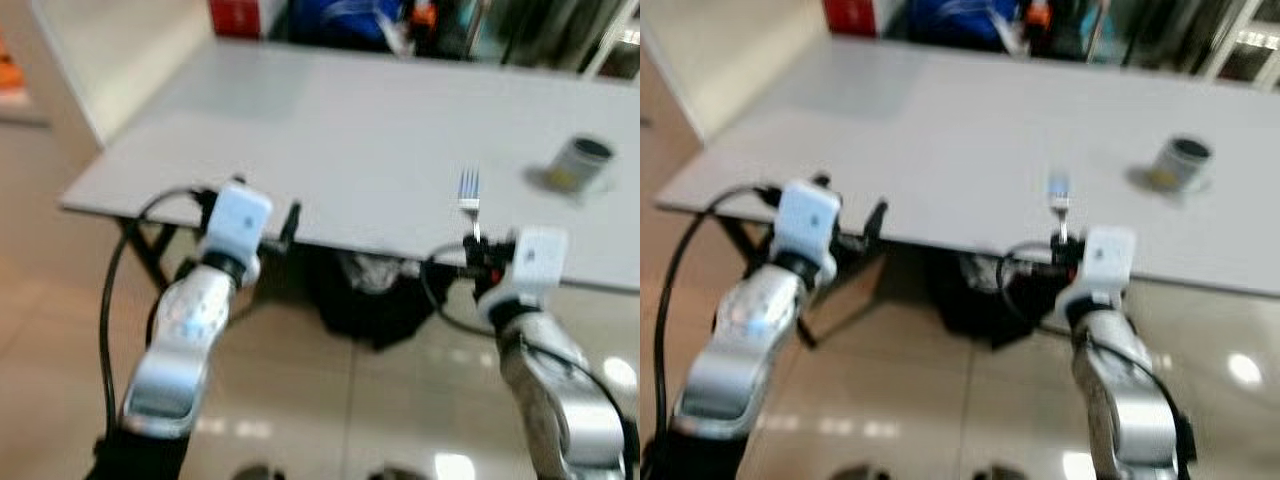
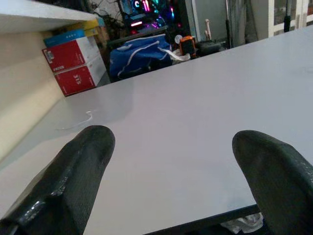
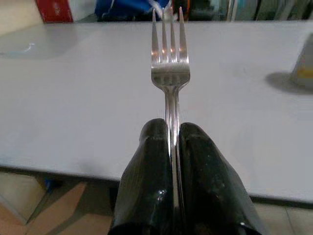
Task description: Setting the table
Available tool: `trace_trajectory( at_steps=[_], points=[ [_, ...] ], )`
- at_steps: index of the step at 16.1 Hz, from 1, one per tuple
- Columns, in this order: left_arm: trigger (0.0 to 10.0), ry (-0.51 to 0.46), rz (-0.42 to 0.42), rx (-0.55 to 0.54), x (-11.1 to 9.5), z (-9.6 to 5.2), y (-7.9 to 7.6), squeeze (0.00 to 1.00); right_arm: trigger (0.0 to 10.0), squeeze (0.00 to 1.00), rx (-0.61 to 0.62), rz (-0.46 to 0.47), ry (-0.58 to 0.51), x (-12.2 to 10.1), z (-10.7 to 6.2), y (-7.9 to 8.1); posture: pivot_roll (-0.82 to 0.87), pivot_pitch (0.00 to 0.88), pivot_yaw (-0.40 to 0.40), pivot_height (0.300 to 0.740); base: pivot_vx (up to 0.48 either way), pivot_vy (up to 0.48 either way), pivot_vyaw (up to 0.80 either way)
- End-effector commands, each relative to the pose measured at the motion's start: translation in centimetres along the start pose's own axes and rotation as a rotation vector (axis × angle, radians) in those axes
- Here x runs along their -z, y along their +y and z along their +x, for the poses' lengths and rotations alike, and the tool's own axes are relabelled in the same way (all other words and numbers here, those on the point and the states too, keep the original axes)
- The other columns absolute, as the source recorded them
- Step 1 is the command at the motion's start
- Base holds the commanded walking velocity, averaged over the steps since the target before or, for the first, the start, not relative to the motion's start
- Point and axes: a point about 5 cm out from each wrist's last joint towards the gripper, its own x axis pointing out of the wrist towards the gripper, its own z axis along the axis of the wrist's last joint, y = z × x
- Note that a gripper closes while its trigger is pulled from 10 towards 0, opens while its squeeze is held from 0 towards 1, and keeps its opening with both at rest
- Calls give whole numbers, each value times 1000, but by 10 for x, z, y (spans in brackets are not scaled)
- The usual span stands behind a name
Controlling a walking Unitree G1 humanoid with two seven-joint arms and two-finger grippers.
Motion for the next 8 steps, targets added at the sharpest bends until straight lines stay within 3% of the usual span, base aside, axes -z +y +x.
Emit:
trace_trajectory(
  at_steps=[1, 8],
  points=[
    [10000, -10, 0, 6, -3, 0, -3, 0, 10000, 0, 32, -11, 2, 0, 0, -7, 26, 92, 6, 740, 0, -379, 0],
    [10000, -9, 0, 15, -4, 2, -3, 0, 10000, 0, 44, -9, 5, -1, -1, -6, 21, 93, 20, 740, 0, -375, 0]
  ],
)
